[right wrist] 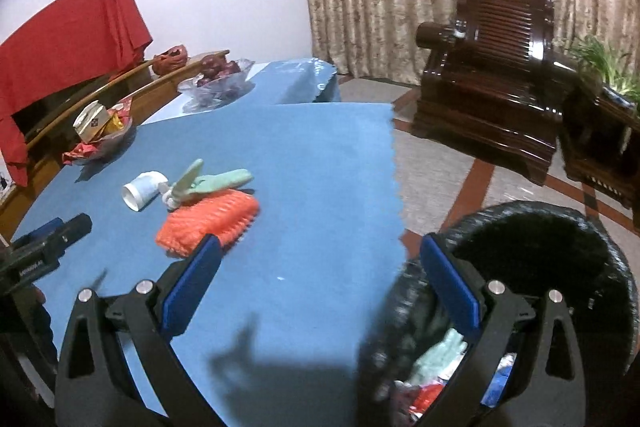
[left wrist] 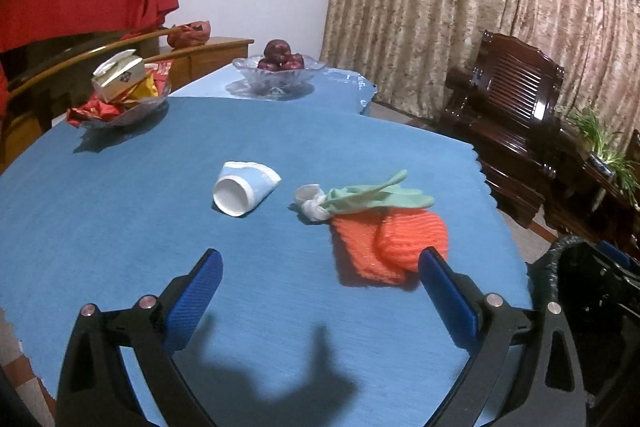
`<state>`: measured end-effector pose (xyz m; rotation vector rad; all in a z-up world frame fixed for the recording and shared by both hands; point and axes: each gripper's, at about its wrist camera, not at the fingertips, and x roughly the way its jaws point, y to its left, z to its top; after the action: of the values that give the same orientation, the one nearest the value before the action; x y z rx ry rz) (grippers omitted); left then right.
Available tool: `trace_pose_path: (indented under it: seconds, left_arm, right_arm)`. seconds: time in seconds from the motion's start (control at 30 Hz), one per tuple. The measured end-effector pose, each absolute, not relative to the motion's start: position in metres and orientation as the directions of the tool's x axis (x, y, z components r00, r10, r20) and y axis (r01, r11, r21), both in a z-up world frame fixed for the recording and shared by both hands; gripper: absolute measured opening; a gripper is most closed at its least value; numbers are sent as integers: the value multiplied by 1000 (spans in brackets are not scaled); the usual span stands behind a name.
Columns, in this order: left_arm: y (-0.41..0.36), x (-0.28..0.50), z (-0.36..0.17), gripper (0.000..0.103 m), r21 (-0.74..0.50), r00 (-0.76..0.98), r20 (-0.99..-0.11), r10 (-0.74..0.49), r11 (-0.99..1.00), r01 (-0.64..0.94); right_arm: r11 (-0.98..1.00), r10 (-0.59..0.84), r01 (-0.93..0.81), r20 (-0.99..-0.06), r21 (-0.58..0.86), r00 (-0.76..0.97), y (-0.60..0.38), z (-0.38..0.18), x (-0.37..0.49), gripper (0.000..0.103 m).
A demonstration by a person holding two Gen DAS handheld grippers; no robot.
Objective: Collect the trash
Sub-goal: 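Move both tools back over the orange mesh pile on the table, then grasp an orange foam mesh sleeve with the right gripper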
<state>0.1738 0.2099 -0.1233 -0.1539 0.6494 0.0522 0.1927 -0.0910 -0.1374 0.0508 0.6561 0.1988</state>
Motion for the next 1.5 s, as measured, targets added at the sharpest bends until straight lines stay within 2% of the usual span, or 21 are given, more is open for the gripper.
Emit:
trace_pose_path:
  seconds: [0.2,1.17,1.2,1.27,1.4,1.47,1.5]
  left_arm:
    - [227,185,-141,96,-131,773,-634,5,985,-114]
    - [270,209,-176,96,-130,737,-675,36,978,-166]
    - [269,209,-176,96,-130,737,-675,35,977,-166]
    - [269,210,-177,96,-132,735,-677,33,977,-165]
    - [265,210,-176,96,-134,734,-679,28,978,-161]
    - [263,210,-176,96,-133,734,-678,24,979,-155]
    - [262,209,-175,96,-133,734,-678,23,979,-153]
  right_arm:
    - [971,223,-224,-616,77,756,-49,-150,209,97]
    - [942,317,-290,-720,167,617,37,-219,282,96]
    - [938,329,-299,-719,174,613,38,-219,283,93]
    - [924,364,-327,-716,198,596,40,-219,283,70]
    - [900,415,-371,-709,228,571,43,-218,280,53]
    - [895,428,-377,-700,240,571,41,-215,278,37]
    - [890,440,-377,-692,255,572,38,-214,277,34]
